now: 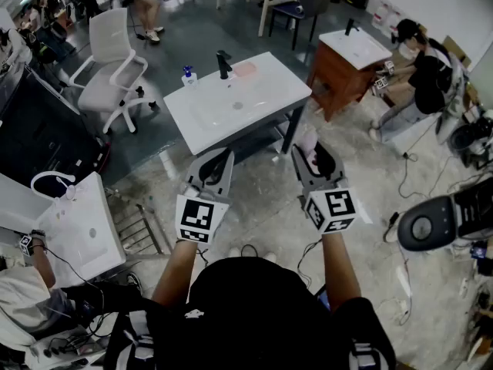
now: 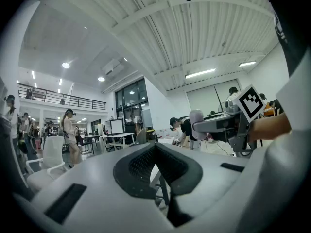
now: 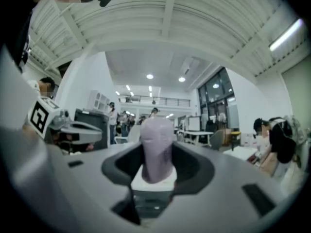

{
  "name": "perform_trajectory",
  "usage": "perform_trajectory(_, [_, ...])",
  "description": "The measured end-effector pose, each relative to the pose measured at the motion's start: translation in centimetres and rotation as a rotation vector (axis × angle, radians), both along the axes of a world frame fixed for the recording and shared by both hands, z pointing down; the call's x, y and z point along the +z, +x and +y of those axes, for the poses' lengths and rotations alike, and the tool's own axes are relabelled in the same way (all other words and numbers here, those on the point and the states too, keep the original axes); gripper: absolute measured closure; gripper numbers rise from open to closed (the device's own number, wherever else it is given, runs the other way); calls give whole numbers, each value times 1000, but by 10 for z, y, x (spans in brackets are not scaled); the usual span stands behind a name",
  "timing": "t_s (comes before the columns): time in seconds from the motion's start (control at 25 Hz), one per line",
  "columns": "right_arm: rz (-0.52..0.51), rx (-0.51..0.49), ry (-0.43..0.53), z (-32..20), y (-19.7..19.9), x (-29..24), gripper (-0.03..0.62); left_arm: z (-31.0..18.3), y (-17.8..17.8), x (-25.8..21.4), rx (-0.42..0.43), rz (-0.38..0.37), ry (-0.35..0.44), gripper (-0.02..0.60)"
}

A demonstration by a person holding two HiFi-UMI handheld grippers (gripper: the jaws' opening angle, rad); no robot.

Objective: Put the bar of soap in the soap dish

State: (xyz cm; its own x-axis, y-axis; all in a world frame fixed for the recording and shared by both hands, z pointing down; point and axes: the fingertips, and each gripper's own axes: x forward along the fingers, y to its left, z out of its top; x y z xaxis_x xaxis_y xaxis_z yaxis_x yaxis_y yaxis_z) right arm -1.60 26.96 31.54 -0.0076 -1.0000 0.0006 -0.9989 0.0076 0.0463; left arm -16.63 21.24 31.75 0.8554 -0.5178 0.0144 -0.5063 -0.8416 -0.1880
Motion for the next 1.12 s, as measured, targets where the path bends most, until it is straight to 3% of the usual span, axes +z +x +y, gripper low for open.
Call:
perform_trajectory(0.44, [-17,23,9,5,0,1,391,2,-2,0,5,24,-20,560])
perform_trajectory(1.12, [-8,-17,-2,31,26,11,393,31,29,16,-24,24,-38,560])
